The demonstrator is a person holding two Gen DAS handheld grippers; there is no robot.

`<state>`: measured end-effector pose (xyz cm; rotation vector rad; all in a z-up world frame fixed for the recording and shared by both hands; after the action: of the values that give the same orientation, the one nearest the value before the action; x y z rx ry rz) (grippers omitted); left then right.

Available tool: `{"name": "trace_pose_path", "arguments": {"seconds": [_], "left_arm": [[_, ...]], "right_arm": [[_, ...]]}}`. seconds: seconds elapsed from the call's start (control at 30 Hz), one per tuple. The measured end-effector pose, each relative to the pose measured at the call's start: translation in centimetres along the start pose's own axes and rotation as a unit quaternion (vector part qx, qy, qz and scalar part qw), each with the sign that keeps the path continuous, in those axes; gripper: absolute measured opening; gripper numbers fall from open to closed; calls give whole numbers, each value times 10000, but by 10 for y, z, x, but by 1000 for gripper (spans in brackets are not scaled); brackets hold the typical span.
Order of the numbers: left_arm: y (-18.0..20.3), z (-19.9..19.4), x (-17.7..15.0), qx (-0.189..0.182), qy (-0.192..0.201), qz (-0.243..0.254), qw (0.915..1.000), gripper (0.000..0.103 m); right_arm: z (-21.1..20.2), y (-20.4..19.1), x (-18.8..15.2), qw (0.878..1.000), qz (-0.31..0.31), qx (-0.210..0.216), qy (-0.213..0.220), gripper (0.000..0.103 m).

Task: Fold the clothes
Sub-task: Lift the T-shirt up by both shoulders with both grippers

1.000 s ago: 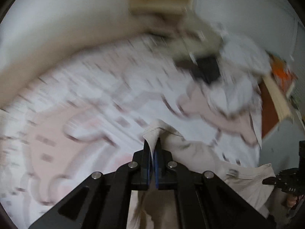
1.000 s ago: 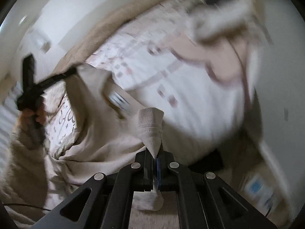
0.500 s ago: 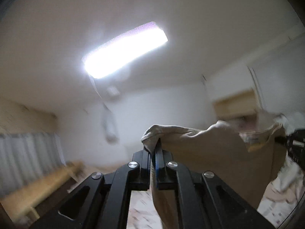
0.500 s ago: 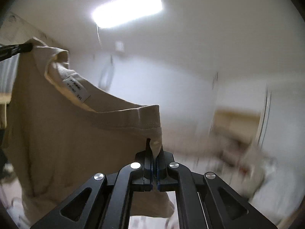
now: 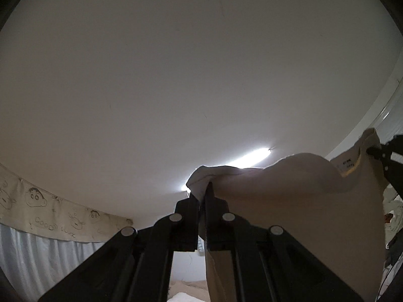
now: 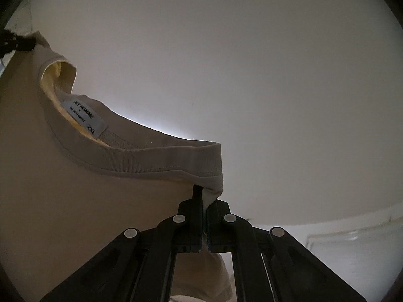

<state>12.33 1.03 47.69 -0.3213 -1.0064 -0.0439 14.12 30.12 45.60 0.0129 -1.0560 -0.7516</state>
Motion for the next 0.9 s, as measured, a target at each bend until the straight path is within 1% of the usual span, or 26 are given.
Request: {"name": "trace_pose_path", "arguments": {"seconds": [0.1, 0.17, 0.2, 0.27, 0.33, 0.37, 0.43, 0.5, 0.57, 0.6, 0.67, 0.7, 0.8, 0.87, 0.9], "left_arm": [[2, 14, -13, -8, -288, 75, 9996, 5], [6, 30, -36, 2, -557, 179, 9983, 6], [8, 40, -52, -8, -738, 225, 9970, 6], [15, 68, -105, -76, -1249, 270, 9918, 6], [23, 96, -162, -136, -1756, 300, 9839, 6], [27, 113, -202, -171, -2079, 294, 9776, 6], [38, 145, -282, -218, -2667, 246, 9632, 6], [49, 173, -363, -246, -3215, 194, 9464, 6], [58, 198, -441, -281, -3689, 58, 9290, 6], [64, 208, -475, -307, -3903, -33, 9202, 6], [84, 235, -541, -352, -4254, -150, 9042, 6], [90, 245, -565, -349, -4364, -155, 8989, 6], [101, 278, -624, -300, -4567, -186, 8889, 6], [112, 305, -667, -267, -4728, -293, 8803, 6], [117, 319, -688, -257, -4818, -348, 8752, 6]], "right_arm": [[5, -2, -3, 9995, -312, -73, -43, 3], [17, -13, -18, 9984, -509, 14, -249, 3], [25, -23, -32, 9972, -608, 103, -412, 3], [43, -44, -59, 9936, -804, 284, -744, 3], [66, -81, -107, 9865, -1140, 419, -1099, 3], [75, -96, -127, 9832, -1265, 469, -1234, 3], [101, -140, -190, 9721, -1475, 677, -1696, 3], [125, -184, -252, 9578, -1681, 886, -2157, 3], [146, -227, -312, 9439, -1888, 1015, -2514, 2], [161, -254, -353, 9341, -1981, 1077, -2770, 2], [185, -290, -411, 9209, -1988, 1155, -3149, 2], [194, -309, -432, 9151, -1988, 1199, -3298, 2], [232, -357, -496, 9007, -2057, 1228, -3623, 2], [257, -381, -525, 8973, -2121, 1140, -3700, 2], [271, -394, -544, 8928, -2092, 1135, -3824, 2]]}}
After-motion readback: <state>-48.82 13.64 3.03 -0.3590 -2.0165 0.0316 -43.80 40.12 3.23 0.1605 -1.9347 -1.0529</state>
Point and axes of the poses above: each gripper's, at about its wrist camera, not at the fingertips, and z roughly the way its jaws point, y to its right, x to its top, the point moved 8 cm from there along z, roughly the way its jaws point, and after that the axes turned 3 degrees about -x, right-handed, at the moved point
